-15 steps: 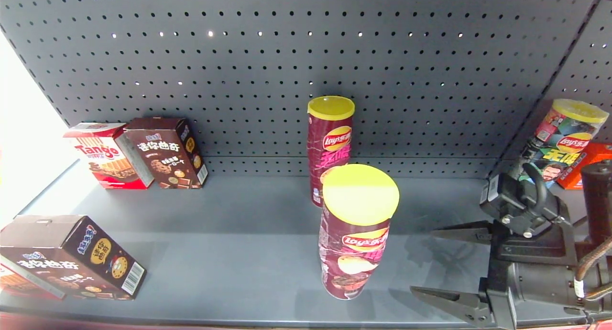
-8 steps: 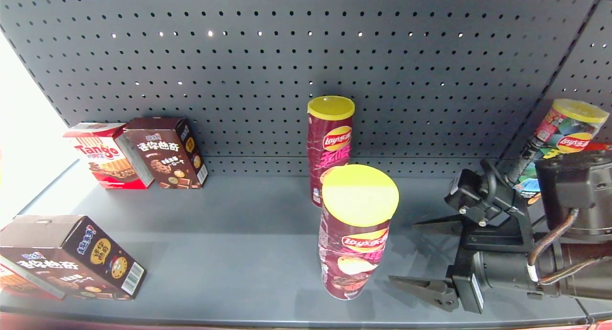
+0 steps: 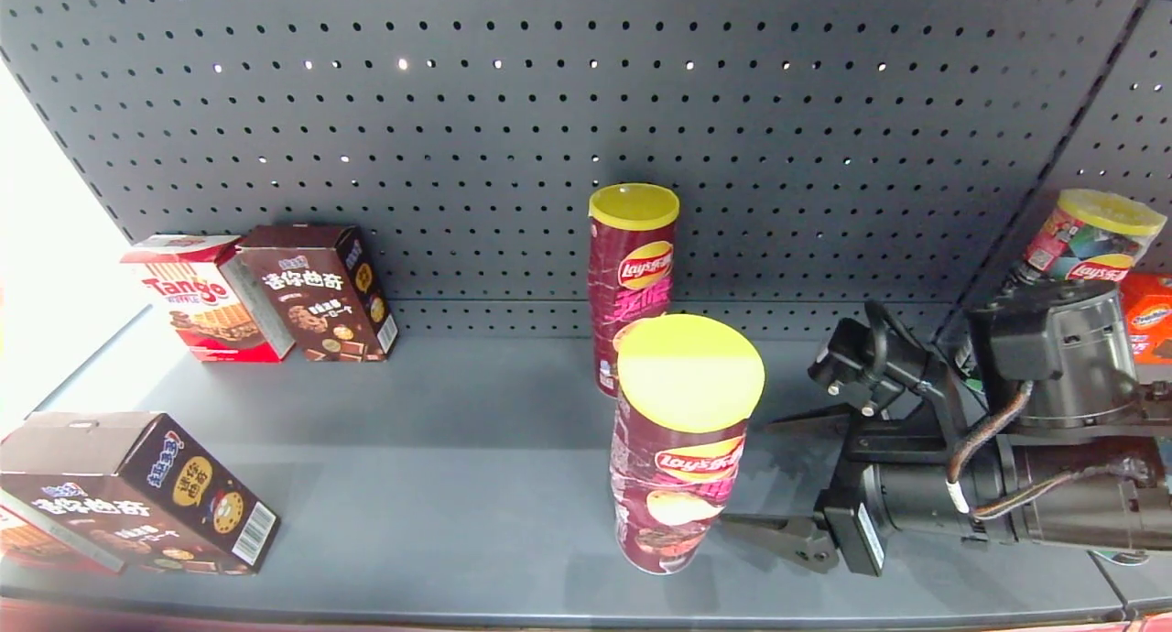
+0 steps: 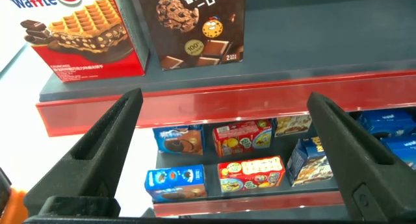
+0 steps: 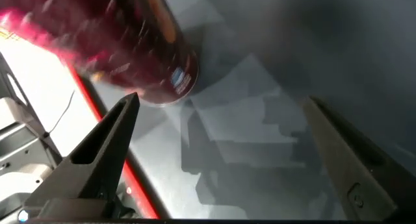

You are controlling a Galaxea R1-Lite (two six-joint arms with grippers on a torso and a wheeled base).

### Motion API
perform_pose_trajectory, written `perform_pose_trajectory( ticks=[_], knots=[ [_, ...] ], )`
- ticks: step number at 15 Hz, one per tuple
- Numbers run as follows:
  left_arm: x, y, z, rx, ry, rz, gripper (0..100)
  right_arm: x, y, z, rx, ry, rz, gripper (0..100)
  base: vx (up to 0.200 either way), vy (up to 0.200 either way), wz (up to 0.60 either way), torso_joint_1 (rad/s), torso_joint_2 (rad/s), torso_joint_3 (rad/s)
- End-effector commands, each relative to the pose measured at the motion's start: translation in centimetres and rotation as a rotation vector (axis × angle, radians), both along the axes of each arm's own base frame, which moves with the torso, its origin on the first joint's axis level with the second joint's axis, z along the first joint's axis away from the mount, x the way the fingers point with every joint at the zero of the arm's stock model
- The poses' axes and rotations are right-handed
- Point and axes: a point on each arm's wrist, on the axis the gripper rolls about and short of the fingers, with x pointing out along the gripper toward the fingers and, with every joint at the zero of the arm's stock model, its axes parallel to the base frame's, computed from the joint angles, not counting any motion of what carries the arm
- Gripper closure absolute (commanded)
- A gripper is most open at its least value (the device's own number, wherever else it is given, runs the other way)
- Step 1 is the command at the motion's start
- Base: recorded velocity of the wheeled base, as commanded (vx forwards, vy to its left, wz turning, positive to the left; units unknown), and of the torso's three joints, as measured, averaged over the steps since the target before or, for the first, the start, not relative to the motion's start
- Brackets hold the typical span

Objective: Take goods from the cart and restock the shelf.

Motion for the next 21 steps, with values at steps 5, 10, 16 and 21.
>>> perform_pose_trajectory(
  ticks=[5, 10, 16, 21],
  knots=[
    [0.0, 0.0, 0.0, -0.009, 0.002, 0.001, 0, 0.9, 1.0, -0.1, -0.004, 0.005, 0.008, 0, 0.0, 0.0, 0.0, 0.0, 0.0, 0.0],
    [0.0, 0.0, 0.0, -0.022, 0.002, 0.002, 0, 1.3, -0.9, 0.1, 0.004, -0.004, -0.061, 0, 0.0, 0.0, 0.0, 0.0, 0.0, 0.0],
    [0.0, 0.0, 0.0, -0.023, 0.003, 0.001, 0, 2.6, 0.2, -0.1, 0.007, -0.009, -0.054, 0, 0.0, 0.0, 0.0, 0.0, 0.0, 0.0],
    [0.0, 0.0, 0.0, -0.023, 0.003, -0.002, 0, 2.0, 1.1, -0.3, 0.004, -0.004, -0.014, 0, 0.0, 0.0, 0.0, 0.0, 0.0, 0.0]
  ],
)
